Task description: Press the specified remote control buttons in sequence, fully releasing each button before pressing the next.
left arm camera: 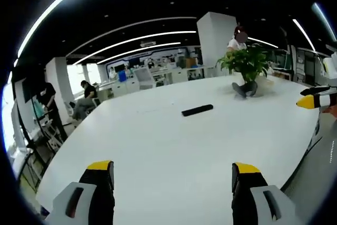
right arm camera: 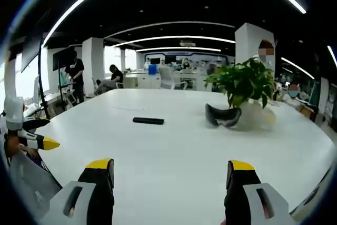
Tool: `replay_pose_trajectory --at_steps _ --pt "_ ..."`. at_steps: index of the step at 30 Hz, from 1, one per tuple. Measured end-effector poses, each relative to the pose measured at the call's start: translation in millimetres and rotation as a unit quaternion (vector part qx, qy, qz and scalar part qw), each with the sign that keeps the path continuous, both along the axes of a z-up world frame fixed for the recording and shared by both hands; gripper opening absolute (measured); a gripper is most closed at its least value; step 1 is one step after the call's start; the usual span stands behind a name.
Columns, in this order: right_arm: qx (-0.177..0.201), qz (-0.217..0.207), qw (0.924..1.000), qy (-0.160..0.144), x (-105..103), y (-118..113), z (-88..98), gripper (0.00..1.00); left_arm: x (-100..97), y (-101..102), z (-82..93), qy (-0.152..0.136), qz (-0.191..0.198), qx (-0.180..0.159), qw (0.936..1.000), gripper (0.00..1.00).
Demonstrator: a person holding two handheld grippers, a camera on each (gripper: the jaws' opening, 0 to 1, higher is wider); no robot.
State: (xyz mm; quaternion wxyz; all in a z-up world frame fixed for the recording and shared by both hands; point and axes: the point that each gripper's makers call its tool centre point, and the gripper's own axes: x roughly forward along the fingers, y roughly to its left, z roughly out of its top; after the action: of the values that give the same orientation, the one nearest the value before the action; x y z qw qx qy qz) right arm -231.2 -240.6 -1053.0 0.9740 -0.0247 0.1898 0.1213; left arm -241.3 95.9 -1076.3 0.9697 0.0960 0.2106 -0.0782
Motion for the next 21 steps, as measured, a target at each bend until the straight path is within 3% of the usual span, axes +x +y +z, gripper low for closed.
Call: replay_pose_trajectory --at_steps 21 --pt "-0.01 0.01 0.9999 0.0 -0.3 3.6 -1.5 0.87 0.9 8.2 -2.1 0.002 0.018 0.007 0.9998 0.96"
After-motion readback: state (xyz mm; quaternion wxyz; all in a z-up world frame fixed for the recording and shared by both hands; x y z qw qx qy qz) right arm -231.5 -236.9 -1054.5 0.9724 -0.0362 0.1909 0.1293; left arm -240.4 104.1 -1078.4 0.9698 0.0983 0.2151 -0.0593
